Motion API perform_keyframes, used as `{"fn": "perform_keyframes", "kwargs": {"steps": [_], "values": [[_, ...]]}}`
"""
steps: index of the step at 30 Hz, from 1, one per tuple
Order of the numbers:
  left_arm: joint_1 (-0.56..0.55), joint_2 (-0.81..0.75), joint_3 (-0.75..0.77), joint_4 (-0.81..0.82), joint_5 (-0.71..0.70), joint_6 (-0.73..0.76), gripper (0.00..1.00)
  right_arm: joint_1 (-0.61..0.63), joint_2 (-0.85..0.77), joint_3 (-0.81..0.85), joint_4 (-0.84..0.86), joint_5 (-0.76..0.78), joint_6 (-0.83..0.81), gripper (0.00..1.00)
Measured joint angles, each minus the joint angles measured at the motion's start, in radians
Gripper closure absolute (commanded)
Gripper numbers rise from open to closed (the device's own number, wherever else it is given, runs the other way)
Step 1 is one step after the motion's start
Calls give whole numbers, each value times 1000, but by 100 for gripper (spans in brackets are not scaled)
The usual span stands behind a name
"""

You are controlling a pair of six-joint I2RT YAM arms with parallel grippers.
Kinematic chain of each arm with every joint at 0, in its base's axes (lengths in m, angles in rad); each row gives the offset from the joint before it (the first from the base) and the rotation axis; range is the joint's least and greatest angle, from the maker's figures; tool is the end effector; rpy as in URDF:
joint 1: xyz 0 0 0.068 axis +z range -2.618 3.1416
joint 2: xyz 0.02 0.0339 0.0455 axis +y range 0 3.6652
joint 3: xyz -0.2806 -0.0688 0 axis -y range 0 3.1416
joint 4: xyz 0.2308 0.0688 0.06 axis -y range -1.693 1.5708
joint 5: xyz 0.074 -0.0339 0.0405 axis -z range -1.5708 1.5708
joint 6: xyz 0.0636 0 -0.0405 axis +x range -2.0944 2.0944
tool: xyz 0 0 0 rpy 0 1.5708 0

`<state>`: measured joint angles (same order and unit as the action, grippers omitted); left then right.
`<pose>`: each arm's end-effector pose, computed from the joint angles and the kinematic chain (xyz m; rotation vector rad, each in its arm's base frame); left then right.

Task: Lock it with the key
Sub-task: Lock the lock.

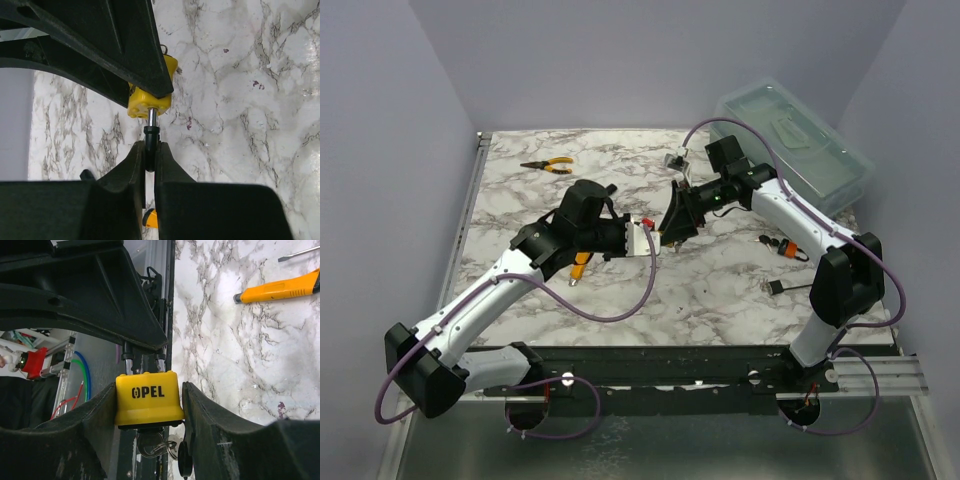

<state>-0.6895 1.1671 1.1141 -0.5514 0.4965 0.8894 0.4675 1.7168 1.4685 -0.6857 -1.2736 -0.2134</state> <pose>0.1739 -0.1826 0.3454 1.6905 1.2828 -0.4204 0.2889 0.2140 0.3181 -1.2176 1.8602 1.6748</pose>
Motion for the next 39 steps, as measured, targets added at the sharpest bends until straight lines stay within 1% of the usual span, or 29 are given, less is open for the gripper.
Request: {"fn": "perform_keyframes", "kwargs": {"steps": [2,4,6,9,13,15,18,21,28,32,36,39], "values": [[0,5,1,2,0,-29,100,-1,0,0,-1,1,0,54],[0,7,3,3,0,-67,100,-2,0,0,1,3,0,36],[0,8,4,3,-2,-121,100,-2,-5,0,1,12,5,23],[0,11,4,-6,-8,-192,100,-11,-31,0,3,46,6,12],[10,12,6,-18,-7,-290,100,-41,-105,0,3,106,-5,6],[23,12,13,-22,-3,-345,100,-57,-151,0,5,140,-24,1],[52,13,37,-26,20,-418,100,-70,-227,-32,34,166,-45,0],[71,13,60,-25,52,-479,100,-69,-281,-66,40,155,-75,0],[73,13,76,-33,133,-546,100,-57,-276,-66,-7,128,-226,1],[73,26,106,-43,169,-571,100,-38,-277,-66,-14,128,-288,9],[73,42,134,-43,191,-594,100,11,-277,-67,-36,128,-335,16],[73,48,142,-42,199,-601,100,41,-277,-71,-51,129,-361,24]]}}
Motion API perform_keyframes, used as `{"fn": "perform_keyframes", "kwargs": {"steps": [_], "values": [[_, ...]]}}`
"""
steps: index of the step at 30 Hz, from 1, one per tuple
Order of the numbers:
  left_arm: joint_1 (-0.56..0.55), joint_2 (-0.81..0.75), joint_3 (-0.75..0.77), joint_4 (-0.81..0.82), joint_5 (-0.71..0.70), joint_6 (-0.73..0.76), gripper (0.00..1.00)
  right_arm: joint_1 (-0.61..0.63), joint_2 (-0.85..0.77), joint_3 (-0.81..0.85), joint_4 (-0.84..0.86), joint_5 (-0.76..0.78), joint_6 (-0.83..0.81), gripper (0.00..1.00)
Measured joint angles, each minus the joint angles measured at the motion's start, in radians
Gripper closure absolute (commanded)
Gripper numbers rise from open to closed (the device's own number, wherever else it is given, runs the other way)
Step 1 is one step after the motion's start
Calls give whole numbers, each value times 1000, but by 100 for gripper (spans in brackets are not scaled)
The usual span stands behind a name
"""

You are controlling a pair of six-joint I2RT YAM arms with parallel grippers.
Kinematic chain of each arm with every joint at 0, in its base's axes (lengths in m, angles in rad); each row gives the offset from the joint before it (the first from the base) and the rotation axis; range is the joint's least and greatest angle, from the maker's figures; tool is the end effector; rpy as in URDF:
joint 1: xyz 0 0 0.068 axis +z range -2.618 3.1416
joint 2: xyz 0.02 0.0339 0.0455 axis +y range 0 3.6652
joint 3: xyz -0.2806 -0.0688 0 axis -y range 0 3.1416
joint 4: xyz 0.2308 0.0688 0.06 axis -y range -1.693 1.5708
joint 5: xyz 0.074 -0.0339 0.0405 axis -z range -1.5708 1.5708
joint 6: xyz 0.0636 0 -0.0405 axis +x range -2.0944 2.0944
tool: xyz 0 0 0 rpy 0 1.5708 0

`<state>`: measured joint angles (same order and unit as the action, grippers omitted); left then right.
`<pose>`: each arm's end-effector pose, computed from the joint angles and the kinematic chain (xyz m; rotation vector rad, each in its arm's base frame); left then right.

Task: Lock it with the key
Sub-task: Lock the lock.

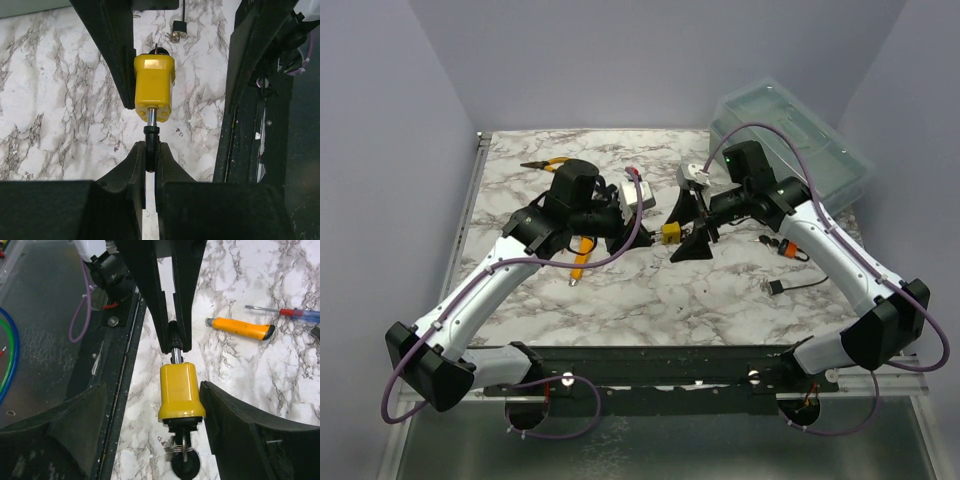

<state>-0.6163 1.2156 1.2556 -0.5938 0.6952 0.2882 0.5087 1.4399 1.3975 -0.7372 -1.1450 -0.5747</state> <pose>0.1846 -0.1807 0.3812 1.2834 1.6830 -0.9304 0.2232 0.1908 0.3714 -1.5063 1.4495 1.2725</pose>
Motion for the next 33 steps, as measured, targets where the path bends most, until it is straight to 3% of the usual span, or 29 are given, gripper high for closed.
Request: {"fn": "perform_keyframes", "kwargs": {"steps": [6,15,17,19,20,21,23,24,33], "values": [[-1,9,8,-10,15,-4,100,14,3,-9,-17,11,-40,43],[-2,14,10,-26,32,-3,100,16,5,-24,-18,33,-73,59],[-2,15,11,-29,37,-4,100,16,5,-24,-18,35,-76,68],[-3,16,13,-32,41,-8,100,16,6,-24,-18,38,-80,86],[-3,17,13,-33,42,-10,97,16,6,-25,-19,38,-79,96],[-3,18,14,-35,42,-16,92,16,5,-25,-19,39,-82,99],[-3,22,20,-40,42,-30,70,16,5,-25,-19,40,-79,100],[-3,24,25,-44,42,-35,64,16,5,-25,-18,41,-75,100],[63,4,41,-65,65,-63,50,19,-19,-79,28,44,71,100]]}}
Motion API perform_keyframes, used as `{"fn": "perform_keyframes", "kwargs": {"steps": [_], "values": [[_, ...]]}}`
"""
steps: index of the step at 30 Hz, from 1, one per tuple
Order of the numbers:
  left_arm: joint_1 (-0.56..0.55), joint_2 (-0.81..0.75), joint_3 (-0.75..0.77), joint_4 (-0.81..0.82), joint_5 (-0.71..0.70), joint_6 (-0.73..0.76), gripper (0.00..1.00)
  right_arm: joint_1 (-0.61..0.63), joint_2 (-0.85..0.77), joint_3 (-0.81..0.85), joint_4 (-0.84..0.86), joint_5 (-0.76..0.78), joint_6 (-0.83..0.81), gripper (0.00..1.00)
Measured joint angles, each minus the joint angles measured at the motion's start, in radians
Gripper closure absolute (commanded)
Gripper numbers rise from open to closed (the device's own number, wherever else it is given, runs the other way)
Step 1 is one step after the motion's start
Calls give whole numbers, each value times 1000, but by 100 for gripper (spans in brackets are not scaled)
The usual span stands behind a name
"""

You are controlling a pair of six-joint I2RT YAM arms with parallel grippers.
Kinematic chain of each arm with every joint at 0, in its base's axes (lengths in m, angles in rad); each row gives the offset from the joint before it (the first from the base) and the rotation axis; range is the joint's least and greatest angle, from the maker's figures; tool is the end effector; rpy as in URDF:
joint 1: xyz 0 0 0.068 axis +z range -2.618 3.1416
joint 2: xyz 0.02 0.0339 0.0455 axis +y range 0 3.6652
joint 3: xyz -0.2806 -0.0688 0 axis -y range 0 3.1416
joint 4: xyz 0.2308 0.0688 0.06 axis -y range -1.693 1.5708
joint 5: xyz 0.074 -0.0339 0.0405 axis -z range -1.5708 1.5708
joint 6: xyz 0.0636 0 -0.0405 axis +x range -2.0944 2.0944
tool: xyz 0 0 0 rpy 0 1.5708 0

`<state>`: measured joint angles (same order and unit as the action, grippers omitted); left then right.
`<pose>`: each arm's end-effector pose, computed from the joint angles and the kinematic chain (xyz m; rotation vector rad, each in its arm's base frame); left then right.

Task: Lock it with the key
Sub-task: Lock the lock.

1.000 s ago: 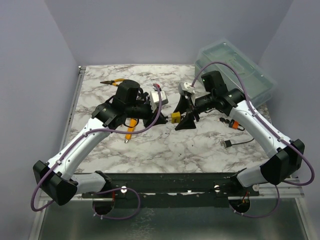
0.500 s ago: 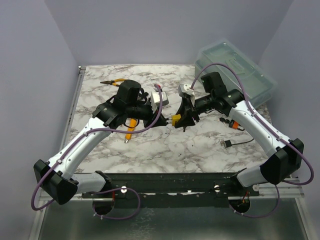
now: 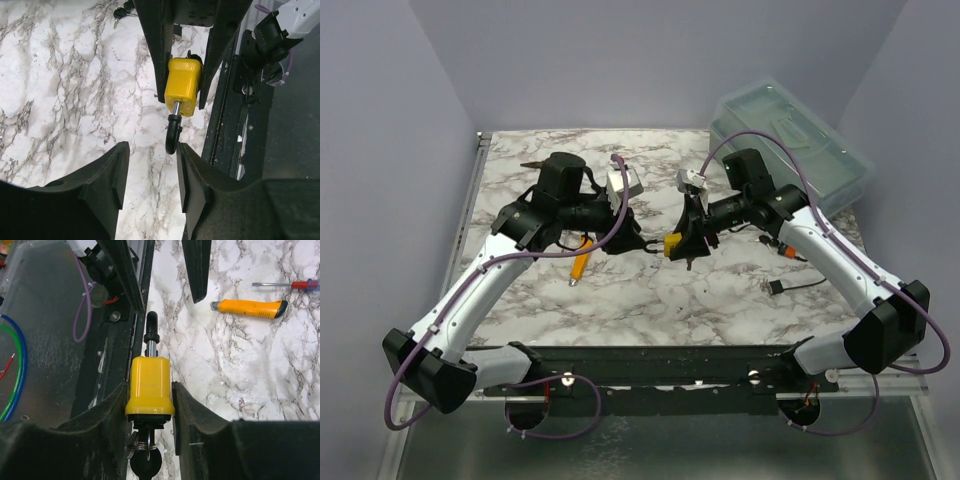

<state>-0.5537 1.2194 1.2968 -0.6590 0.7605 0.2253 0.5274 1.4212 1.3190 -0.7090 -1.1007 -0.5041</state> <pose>0.1889 -0.1683 0.3887 1.2078 1.7587 -1.0063 0.2175 0.1923 0.3526 -1.4765 1.5661 1.2924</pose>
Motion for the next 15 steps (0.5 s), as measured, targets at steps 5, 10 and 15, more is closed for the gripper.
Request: {"fn": "perform_keyframes", "kwargs": {"steps": [5,10,15], "values": [[11,-18,-3,-5,27,-6,52,0,-13,-12,55,-15,80,100],[11,-17,-14,-8,61,-18,59,0,-14,-13,95,-29,132,100],[11,-11,-14,-10,77,-27,71,0,-14,-13,113,-39,157,100]]}}
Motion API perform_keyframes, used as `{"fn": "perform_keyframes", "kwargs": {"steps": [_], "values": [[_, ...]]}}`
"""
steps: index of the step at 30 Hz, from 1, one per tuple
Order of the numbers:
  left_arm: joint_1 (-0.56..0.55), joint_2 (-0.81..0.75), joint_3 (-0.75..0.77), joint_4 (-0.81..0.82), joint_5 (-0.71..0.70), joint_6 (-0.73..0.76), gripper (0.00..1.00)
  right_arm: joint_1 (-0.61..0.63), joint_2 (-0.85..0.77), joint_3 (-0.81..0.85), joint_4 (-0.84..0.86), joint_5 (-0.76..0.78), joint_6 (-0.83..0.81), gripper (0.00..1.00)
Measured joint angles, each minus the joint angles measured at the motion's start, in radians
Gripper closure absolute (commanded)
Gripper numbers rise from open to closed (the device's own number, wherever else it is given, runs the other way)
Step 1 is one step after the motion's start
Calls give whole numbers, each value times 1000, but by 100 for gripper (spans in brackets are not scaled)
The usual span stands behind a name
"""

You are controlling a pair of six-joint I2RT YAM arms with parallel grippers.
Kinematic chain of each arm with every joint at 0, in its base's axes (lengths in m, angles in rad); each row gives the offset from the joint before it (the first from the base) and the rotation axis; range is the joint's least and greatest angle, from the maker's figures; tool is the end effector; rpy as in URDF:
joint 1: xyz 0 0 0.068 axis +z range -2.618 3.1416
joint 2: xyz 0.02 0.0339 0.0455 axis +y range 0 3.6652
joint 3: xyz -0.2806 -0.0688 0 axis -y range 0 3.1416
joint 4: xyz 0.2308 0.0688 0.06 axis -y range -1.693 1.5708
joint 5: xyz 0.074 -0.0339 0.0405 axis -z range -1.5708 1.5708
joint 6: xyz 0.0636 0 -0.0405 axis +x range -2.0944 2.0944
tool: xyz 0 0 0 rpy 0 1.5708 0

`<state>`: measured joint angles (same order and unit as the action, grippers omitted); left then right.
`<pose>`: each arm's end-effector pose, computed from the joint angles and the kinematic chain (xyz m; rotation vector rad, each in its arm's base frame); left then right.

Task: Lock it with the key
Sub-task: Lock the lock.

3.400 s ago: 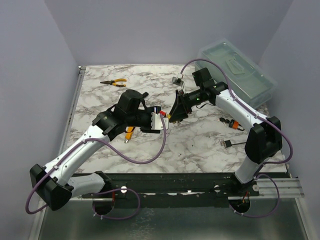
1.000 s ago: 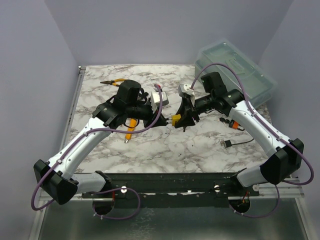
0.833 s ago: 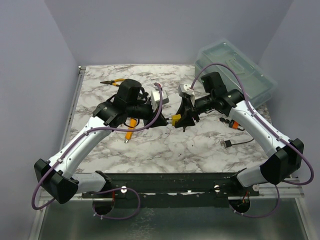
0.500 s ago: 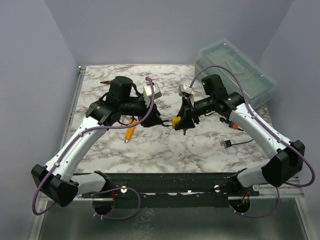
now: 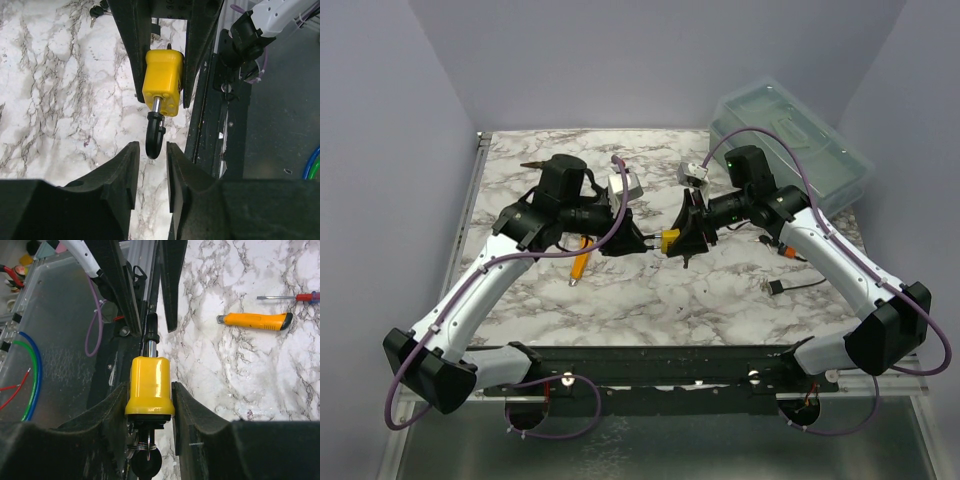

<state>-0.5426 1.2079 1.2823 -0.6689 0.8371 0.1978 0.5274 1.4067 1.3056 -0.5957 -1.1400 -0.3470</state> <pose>0.1834 -0.1658 0.3875 1.2104 1.7611 -1.1009 0.2189 0.1944 0.3622 -1.3990 1.5692 1.3704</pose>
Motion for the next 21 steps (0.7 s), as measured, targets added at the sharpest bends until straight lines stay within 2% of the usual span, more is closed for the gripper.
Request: {"fn": "perform_keyframes", "kwargs": {"steps": [11,21], "values": [[0,27,0,-2,50,-10,100,-1,0,0,7,-13,34,100],[6,68,17,1,76,-64,100,-14,3,0,5,-13,48,100]]}}
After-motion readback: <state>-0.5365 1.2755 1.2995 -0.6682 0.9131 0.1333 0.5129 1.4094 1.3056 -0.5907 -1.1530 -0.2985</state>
